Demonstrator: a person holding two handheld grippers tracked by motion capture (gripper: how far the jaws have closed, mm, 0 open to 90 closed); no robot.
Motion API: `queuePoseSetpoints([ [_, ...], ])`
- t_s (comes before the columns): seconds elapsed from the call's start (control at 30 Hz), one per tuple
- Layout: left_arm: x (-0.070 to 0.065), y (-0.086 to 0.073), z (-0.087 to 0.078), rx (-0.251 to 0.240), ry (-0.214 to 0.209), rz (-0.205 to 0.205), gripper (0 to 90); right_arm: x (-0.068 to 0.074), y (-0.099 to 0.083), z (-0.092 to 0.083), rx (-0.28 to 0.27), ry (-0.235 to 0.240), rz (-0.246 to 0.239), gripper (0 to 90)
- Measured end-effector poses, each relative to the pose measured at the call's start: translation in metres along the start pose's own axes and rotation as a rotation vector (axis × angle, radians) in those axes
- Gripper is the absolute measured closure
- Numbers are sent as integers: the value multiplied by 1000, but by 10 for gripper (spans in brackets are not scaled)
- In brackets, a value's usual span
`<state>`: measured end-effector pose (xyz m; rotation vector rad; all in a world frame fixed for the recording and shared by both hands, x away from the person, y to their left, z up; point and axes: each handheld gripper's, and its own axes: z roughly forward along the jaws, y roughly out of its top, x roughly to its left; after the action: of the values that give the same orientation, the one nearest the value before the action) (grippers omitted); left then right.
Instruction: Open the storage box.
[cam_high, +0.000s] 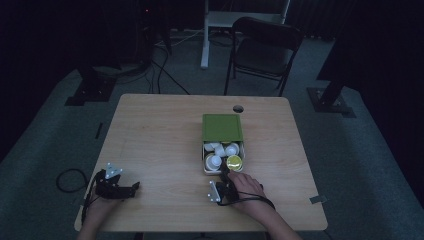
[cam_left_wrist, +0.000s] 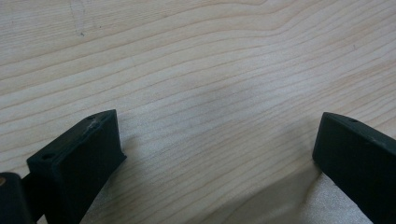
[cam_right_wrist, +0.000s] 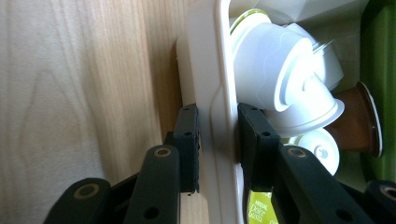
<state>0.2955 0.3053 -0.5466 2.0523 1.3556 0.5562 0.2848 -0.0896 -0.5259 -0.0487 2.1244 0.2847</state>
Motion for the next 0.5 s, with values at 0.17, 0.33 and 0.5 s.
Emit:
queuePoseSetpoints([
  [0.17,0,0,0,0,0,0,13,3,0,-5,1,12,-5,707],
  [0.33,0,0,0,0,0,0,14,9,-2,-10,-2,33,-18,712],
  [0.5,0,0,0,0,0,0,13,12,-3,-17,-6,36,-20,714],
])
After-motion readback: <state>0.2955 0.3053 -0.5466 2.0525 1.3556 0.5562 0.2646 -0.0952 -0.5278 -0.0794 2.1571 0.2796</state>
